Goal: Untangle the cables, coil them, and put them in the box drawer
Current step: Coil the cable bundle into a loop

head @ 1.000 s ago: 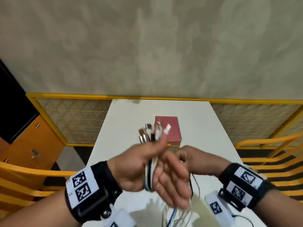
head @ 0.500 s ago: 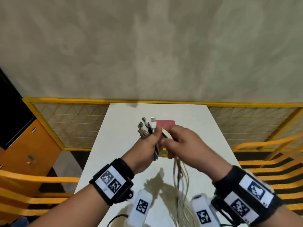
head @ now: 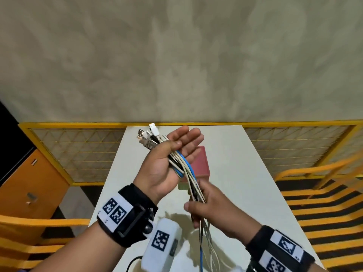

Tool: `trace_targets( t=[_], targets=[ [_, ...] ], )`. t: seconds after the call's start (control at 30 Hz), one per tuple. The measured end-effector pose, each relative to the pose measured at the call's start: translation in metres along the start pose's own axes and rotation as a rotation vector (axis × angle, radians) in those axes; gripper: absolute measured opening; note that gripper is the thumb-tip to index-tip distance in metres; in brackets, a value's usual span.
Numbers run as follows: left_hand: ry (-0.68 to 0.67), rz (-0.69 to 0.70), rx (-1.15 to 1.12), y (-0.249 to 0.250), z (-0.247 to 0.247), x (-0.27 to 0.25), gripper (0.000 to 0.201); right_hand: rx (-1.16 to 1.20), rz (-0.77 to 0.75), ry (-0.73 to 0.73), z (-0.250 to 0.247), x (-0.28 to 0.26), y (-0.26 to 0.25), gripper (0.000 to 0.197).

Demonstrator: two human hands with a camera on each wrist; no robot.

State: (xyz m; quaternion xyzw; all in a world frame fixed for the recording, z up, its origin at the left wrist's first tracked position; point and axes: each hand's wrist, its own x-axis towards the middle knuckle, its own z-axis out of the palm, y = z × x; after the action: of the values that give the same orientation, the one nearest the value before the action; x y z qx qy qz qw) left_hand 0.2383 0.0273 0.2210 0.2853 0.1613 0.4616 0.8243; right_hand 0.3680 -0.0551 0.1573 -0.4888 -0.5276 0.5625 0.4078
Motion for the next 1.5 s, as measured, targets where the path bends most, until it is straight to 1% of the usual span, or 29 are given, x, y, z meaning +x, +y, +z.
trace_targets(
  t=[0.07, 0.13, 0.2, 0.27, 0.33, 0.4, 0.43, 0.5, 0.53, 0.6, 0.63, 0.7, 0.73, 0.77, 0.8, 0.83, 0.87, 0.9, 0.93, 0.97, 1.0, 1.07, 1.13, 1.2, 1.23, 1.3, 1.37, 1.43, 1.5],
  targets=[
    [-0.021, -0.001, 0.029, 0.005, 0.006, -0.005, 0.028, -0.040, 0.072, -0.116, 0.002, -0.002, 0.007, 0.015],
    [-0.020, -0.035, 0.081, 0.006, 0.010, -0.014, 0.027, -0.070, 0.110, -0.240, 0.004, 0.000, 0.008, 0.008],
    [-0.051, -0.100, 0.112, 0.003, 0.009, -0.023, 0.028, -0.129, 0.149, -0.296, -0.001, 0.004, 0.007, 0.004],
    [-0.189, -0.201, 0.114, 0.001, 0.002, -0.033, 0.030, -0.257, 0.190, -0.298, -0.009, 0.007, 0.008, 0.004],
    [-0.341, -0.339, 0.140, 0.000, -0.005, -0.046, 0.039, -0.414, 0.221, -0.296, -0.021, 0.011, 0.008, 0.015],
    [-0.441, -0.501, 0.237, -0.004, -0.016, -0.057, 0.050, -0.574, 0.231, -0.324, -0.031, 0.015, 0.000, 0.012],
    [-0.466, -0.582, 0.319, -0.006, -0.022, -0.062, 0.055, -0.666, 0.219, -0.345, -0.035, 0.018, -0.006, 0.012],
    [-0.487, -0.733, 0.533, -0.010, -0.031, -0.066, 0.063, -0.851, 0.185, -0.359, -0.037, 0.023, -0.021, 0.020],
    [-0.468, -0.796, 0.635, -0.011, -0.032, -0.065, 0.066, -0.937, 0.158, -0.355, -0.036, 0.024, -0.030, 0.022],
    [-0.366, -0.862, 0.800, -0.011, -0.035, -0.061, 0.069, -1.104, 0.078, -0.328, -0.032, 0.024, -0.042, 0.022],
    [-0.294, -0.853, 0.877, -0.013, -0.040, -0.059, 0.070, -1.157, 0.039, -0.313, -0.031, 0.022, -0.047, 0.020],
    [-0.208, -0.736, 1.067, -0.017, -0.047, -0.056, 0.066, -1.167, -0.025, -0.277, -0.027, 0.016, -0.054, 0.016],
    [-0.208, -0.639, 1.159, -0.018, -0.048, -0.055, 0.060, -1.149, -0.058, -0.254, -0.025, 0.013, -0.054, 0.013],
    [-0.218, -0.536, 1.216, -0.018, -0.048, -0.053, 0.049, -1.135, -0.095, -0.206, -0.023, 0.010, -0.053, 0.011],
    [-0.202, -0.454, 1.218, -0.017, -0.046, -0.051, 0.040, -1.093, -0.121, -0.138, -0.021, 0.009, -0.051, 0.012],
    [-0.162, -0.372, 1.163, -0.017, -0.042, -0.050, 0.044, -1.029, -0.150, -0.070, -0.017, 0.007, -0.049, 0.013],
    [-0.103, -0.311, 1.059, -0.017, -0.039, -0.047, 0.058, -0.968, -0.191, -0.009, -0.013, 0.005, -0.046, 0.015],
    [-0.035, -0.268, 0.936, -0.017, -0.035, -0.044, 0.070, -0.935, -0.226, 0.036, -0.008, 0.004, -0.044, 0.019],
    [0.019, -0.228, 0.829, -0.019, -0.033, -0.039, 0.074, -0.939, -0.251, 0.068, -0.003, 0.002, -0.041, 0.029],
    [0.066, -0.195, 0.743, -0.022, -0.030, -0.036, 0.073, -0.966, -0.275, 0.100, 0.002, 0.000, -0.040, 0.041],
    [0.103, -0.164, 0.669, -0.025, -0.023, -0.034, 0.068, -0.987, -0.312, 0.142, 0.006, -0.001, -0.038, 0.048],
    [0.148, -0.124, 0.543, -0.029, -0.017, -0.029, 0.059, -0.956, -0.399, 0.203, 0.012, -0.004, -0.039, 0.050],
    [0.132, -0.120, 0.411, -0.027, -0.015, -0.025, 0.060, -0.861, -0.406, 0.216, 0.016, -0.007, -0.041, 0.057],
    [0.104, -0.103, 0.272, -0.019, -0.011, -0.021, 0.046, -0.751, -0.366, 0.213, 0.019, -0.012, -0.041, 0.069],
    [0.080, -0.093, 0.220, -0.014, -0.010, -0.020, 0.039, -0.706, -0.369, 0.212, 0.021, -0.015, -0.041, 0.072],
    [0.035, -0.076, 0.165, -0.009, -0.010, -0.019, 0.030, -0.560, -0.426, 0.230, 0.022, -0.017, -0.040, 0.067],
    [0.019, -0.059, 0.137, -0.005, -0.009, -0.021, 0.027, -0.362, -0.435, 0.268, 0.018, -0.017, -0.039, 0.057],
    [0.047, -0.035, 0.118, -0.004, -0.007, -0.023, 0.021, -0.259, -0.376, 0.282, 0.015, -0.015, -0.036, 0.049],
    [0.066, -0.009, 0.082, -0.001, -0.005, -0.024, 0.015, -0.199, -0.282, 0.250, 0.013, -0.016, -0.034, 0.041]
  ],
)
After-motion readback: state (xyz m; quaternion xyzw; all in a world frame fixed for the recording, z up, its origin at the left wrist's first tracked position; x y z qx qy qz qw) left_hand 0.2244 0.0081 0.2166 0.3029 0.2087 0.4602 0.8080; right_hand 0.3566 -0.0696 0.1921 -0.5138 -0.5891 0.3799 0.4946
